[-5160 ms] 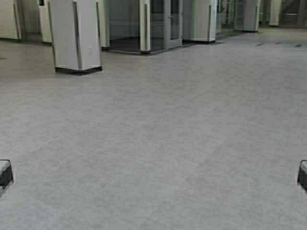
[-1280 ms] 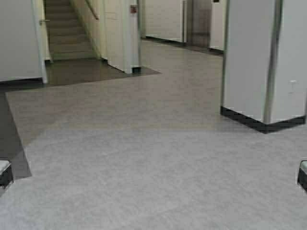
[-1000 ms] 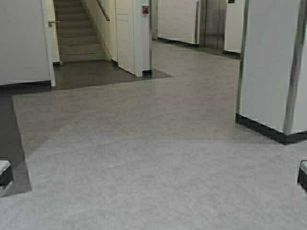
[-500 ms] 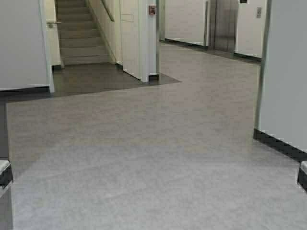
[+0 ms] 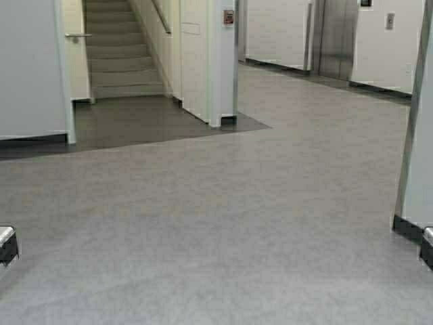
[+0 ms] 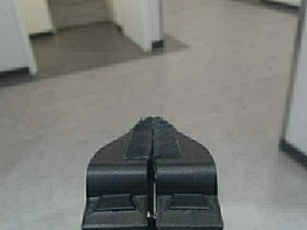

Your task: Navigate to elevator, push the call button, then enter the elevator

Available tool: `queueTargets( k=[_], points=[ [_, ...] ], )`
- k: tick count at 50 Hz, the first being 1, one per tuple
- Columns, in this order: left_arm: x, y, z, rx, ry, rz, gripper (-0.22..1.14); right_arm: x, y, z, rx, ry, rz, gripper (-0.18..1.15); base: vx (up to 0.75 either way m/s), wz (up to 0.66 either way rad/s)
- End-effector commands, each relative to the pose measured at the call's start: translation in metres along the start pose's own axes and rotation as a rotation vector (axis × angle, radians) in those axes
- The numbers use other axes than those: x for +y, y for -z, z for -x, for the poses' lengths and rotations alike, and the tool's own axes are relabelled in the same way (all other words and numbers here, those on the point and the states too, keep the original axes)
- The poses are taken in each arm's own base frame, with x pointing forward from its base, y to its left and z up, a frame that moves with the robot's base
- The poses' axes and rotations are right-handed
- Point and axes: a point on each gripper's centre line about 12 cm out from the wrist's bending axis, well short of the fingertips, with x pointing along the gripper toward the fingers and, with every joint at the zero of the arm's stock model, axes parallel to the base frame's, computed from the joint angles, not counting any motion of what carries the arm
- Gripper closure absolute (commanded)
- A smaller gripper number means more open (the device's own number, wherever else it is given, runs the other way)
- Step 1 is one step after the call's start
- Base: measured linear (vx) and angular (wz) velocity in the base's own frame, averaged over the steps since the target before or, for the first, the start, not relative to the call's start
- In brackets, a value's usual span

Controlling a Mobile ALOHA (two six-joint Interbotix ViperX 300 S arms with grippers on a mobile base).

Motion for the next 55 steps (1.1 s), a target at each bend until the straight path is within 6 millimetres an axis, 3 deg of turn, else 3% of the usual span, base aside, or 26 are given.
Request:
queueTargets(
  k=[1, 18, 55],
  points=[
    [-0.001, -0.004, -0.001, -0.017, 0.004, -0.001, 0.89, 0.001, -0.008, -0.003, -0.023, -0.002, 0.0, 0.92, 0.89, -0.19],
    [-0.001, -0.005, -0.004, -0.012, 0.002, -0.003, 0.89, 0.001, -0.012, -0.002, -0.037, -0.003, -0.004, 0.92, 0.86, -0.04],
    [0.0, 0.005, -0.006, 0.025, 0.0, 0.015, 0.89, 0.0, 0.001, 0.0, 0.0, 0.0, -0.003, 0.92, 0.86, -0.01]
  ],
)
